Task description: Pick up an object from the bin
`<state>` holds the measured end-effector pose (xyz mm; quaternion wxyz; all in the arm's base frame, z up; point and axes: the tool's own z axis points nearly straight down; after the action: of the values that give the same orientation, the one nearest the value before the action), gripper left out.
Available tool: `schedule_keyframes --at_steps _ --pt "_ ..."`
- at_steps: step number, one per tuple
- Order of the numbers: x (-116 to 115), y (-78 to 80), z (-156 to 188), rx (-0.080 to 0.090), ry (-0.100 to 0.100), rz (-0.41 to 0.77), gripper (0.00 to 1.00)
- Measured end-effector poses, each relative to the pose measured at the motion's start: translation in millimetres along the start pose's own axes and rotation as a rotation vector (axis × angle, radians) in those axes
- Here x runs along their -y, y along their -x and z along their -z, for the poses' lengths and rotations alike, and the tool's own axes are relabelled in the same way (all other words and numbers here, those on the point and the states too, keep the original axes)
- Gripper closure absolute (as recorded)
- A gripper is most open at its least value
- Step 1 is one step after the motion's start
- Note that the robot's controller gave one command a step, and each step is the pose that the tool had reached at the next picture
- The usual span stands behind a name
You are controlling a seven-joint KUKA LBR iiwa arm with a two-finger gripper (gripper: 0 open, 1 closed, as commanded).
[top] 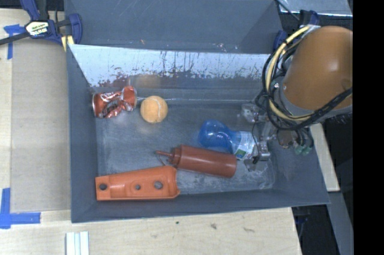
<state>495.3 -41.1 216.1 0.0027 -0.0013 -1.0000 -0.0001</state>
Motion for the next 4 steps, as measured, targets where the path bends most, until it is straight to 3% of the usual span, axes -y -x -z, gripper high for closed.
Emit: schedule_keyframes --at_steps 1,2,3,4 --pt "0 1.5 5 0.009 -0.001 0.003 0.00" --pt "-84 -4.4 -149 -0.003 0.002 0.147 0.00" --pt "-85 -12.4 -61 0.011 -0.002 0.251 0.00" --pt "-83 -3.8 -149 0.000 0.002 0.147 0.00"
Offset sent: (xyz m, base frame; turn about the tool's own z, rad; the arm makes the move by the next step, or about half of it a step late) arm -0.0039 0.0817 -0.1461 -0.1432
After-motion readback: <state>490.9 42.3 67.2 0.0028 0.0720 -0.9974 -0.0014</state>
